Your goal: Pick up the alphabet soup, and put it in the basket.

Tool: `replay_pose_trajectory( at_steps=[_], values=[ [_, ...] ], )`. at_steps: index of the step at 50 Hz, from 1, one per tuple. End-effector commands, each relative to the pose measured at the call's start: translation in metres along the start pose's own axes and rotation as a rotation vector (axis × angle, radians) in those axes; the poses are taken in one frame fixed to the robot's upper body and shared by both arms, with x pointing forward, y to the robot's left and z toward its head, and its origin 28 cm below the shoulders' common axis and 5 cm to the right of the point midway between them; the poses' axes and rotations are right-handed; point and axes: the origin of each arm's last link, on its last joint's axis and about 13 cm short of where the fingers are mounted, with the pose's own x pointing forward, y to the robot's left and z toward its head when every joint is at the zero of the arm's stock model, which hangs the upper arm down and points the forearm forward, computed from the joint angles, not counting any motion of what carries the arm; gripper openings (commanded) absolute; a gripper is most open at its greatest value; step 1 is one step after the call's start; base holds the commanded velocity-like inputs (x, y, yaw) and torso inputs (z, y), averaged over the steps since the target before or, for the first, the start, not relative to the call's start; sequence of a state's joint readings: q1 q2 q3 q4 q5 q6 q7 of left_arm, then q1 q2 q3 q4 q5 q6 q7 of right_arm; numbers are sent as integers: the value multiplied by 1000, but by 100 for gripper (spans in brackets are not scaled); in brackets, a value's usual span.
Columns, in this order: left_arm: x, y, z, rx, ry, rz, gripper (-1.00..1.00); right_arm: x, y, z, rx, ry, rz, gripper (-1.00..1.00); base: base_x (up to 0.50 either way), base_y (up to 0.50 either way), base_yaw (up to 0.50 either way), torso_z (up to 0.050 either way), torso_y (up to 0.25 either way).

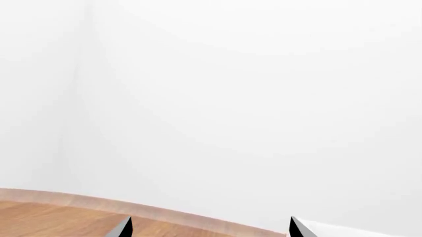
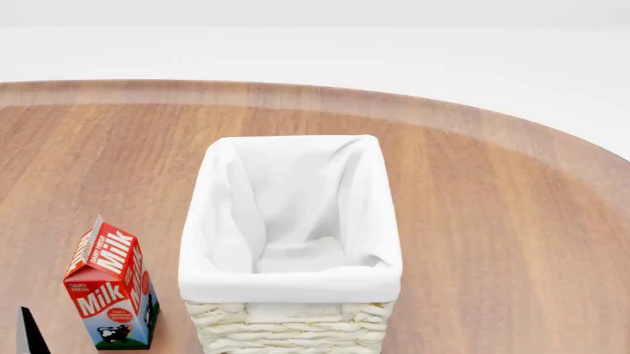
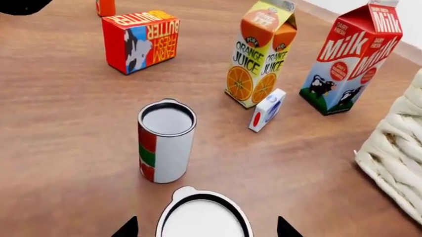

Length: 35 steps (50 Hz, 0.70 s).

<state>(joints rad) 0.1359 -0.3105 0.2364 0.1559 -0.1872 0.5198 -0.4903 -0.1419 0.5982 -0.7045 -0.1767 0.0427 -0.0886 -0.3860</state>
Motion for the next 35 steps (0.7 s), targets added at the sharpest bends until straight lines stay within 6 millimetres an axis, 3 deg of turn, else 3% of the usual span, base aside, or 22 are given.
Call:
replay_pose_trajectory(
  at_steps=[1, 35],
  values=[
    [0, 0, 0, 1, -2, 2, 100, 4, -1, -4, -2, 21, -8, 100, 0, 0, 0, 0, 0],
    [0, 0, 0, -3, -1, -1, 100, 10, -2, -10, -14, 56, -7, 100, 0, 0, 0, 0, 0]
  ],
)
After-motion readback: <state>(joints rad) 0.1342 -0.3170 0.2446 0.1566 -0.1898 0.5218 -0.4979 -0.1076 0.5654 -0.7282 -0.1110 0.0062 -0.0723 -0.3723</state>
